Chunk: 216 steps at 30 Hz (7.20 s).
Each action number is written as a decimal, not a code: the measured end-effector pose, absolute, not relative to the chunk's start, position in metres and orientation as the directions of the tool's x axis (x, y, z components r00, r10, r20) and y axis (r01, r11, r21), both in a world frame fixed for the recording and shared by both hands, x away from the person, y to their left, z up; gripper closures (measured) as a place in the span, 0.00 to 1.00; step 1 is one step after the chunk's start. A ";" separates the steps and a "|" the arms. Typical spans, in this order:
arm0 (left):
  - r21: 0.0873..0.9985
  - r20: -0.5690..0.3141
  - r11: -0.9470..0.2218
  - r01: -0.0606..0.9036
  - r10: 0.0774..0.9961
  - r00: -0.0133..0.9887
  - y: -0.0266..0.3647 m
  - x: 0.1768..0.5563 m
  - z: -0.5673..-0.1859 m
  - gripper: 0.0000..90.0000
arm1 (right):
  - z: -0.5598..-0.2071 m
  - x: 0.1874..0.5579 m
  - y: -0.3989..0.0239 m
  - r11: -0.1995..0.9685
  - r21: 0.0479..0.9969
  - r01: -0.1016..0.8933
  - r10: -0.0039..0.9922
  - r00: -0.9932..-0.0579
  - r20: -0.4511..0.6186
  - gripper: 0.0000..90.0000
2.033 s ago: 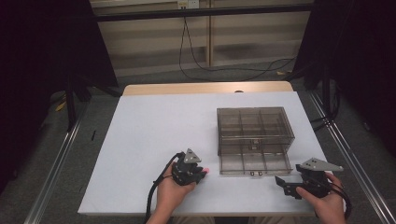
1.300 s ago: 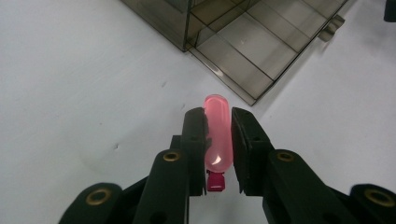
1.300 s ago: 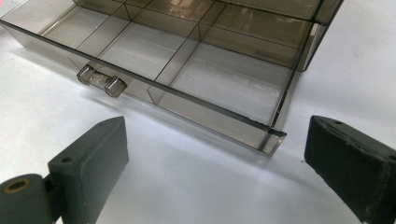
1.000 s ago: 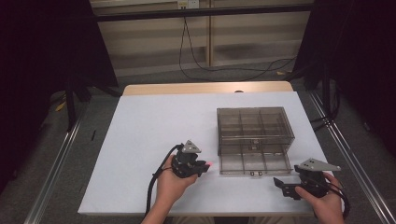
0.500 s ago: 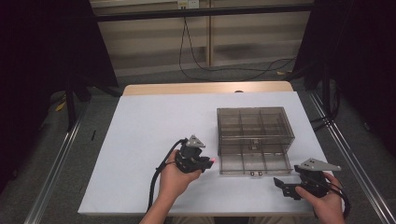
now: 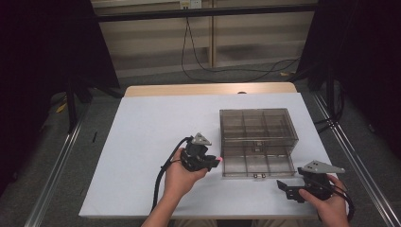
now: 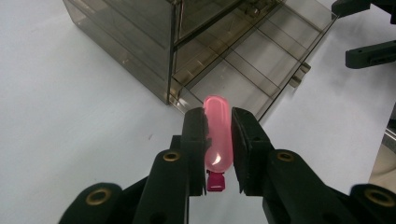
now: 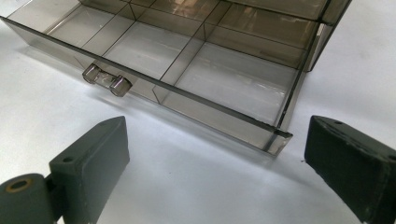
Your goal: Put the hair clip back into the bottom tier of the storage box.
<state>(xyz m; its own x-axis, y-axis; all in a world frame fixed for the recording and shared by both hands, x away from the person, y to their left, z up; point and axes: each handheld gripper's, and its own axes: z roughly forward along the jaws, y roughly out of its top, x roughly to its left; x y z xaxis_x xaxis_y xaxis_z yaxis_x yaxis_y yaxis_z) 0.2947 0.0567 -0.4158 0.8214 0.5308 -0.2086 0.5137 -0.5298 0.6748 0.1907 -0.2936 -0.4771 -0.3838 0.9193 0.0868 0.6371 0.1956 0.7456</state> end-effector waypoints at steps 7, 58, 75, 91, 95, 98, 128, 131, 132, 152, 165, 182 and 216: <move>0.675 -0.211 -0.528 0.516 0.532 0.820 0.052 0.296 -0.414 0.85 | -0.477 0.191 -0.294 0.193 0.746 0.637 0.920 -0.381 0.088 0.07; 0.681 -0.215 -0.538 0.497 0.502 0.838 0.013 0.302 -0.418 0.85 | -0.475 0.190 -0.294 0.197 0.748 0.634 0.914 -0.394 0.094 0.07; 0.679 -0.202 -0.546 0.491 0.504 0.840 0.008 0.305 -0.421 0.85 | -0.475 0.190 -0.294 0.193 0.747 0.636 0.915 -0.392 0.097 0.07; 0.681 -0.200 -0.542 0.492 0.509 0.837 0.001 0.306 -0.428 0.85 | -0.475 0.190 -0.294 0.194 0.748 0.635 0.914 -0.394 0.098 0.07; 0.677 -0.203 -0.542 0.499 0.514 0.834 0.001 0.306 -0.429 0.85 | -0.475 0.190 -0.294 0.192 0.749 0.634 0.913 -0.396 0.100 0.07; 0.678 -0.208 -0.539 0.501 0.513 0.833 0.000 0.306 -0.431 0.85 | -0.475 0.190 -0.294 0.195 0.749 0.633 0.912 -0.398 0.100 0.07; 0.677 -0.202 -0.538 0.502 0.519 0.830 -0.009 0.306 -0.442 0.85 | -0.476 0.191 -0.294 0.192 0.748 0.635 0.910 -0.401 0.107 0.07; 0.676 -0.194 -0.544 0.497 0.519 0.832 -0.010 0.306 -0.443 0.85 | -0.476 0.191 -0.294 0.193 0.748 0.635 0.909 -0.403 0.107 0.07; 0.672 -0.195 -0.548 0.498 0.518 0.833 -0.010 0.306 -0.444 0.85 | -0.476 0.190 -0.294 0.193 0.748 0.635 0.909 -0.402 0.107 0.07; 0.667 -0.189 -0.551 0.501 0.525 0.830 -0.014 0.305 -0.452 0.84 | -0.475 0.190 -0.294 0.189 0.749 0.635 0.909 -0.401 0.111 0.07; 0.667 -0.183 -0.552 0.501 0.529 0.828 -0.013 0.305 -0.453 0.83 | -0.475 0.190 -0.294 0.191 0.750 0.633 0.909 -0.402 0.108 0.07; 0.687 -0.183 -0.540 0.487 0.520 0.835 -0.005 0.302 -0.445 0.74 | -0.474 0.189 -0.292 0.194 0.750 0.633 0.909 -0.404 0.106 0.07; 0.734 -0.150 -0.502 0.458 0.537 0.830 0.017 0.300 -0.433 0.37 | -0.472 0.185 -0.293 0.178 0.761 0.624 0.924 -0.372 0.089 0.24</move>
<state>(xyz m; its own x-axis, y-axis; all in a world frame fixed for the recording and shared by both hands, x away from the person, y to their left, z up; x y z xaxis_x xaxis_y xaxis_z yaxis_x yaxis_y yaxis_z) 0.2999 0.0173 -0.4326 0.8299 0.5374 -0.1499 0.4575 -0.5017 0.7341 0.1847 -0.2932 -0.4717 -0.3724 0.9238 0.0889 0.6235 0.1781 0.7612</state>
